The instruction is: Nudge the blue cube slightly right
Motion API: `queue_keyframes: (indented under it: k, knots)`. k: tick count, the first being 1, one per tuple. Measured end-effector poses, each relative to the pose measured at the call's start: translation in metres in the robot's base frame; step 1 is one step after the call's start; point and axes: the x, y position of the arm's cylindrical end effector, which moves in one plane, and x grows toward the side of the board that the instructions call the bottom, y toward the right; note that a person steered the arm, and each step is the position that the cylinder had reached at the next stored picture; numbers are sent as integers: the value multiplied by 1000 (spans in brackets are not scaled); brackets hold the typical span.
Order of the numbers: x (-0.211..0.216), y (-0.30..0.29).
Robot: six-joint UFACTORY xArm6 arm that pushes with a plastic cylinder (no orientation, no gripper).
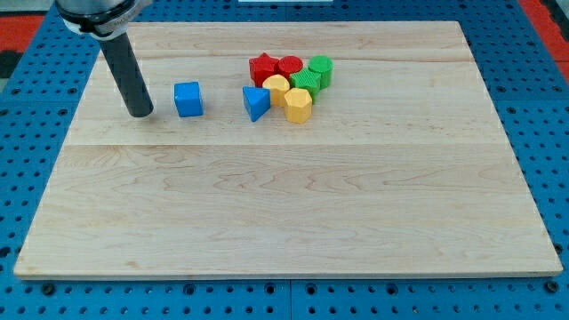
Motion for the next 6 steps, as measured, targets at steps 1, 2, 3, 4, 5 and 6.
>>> queue_keyframes:
  k: [1, 2, 3, 4, 5, 6]
  knots:
    - [1, 0]
    - [17, 4]
    - [33, 12]
    - [11, 6]
    - [-2, 4]
    - [-3, 11]
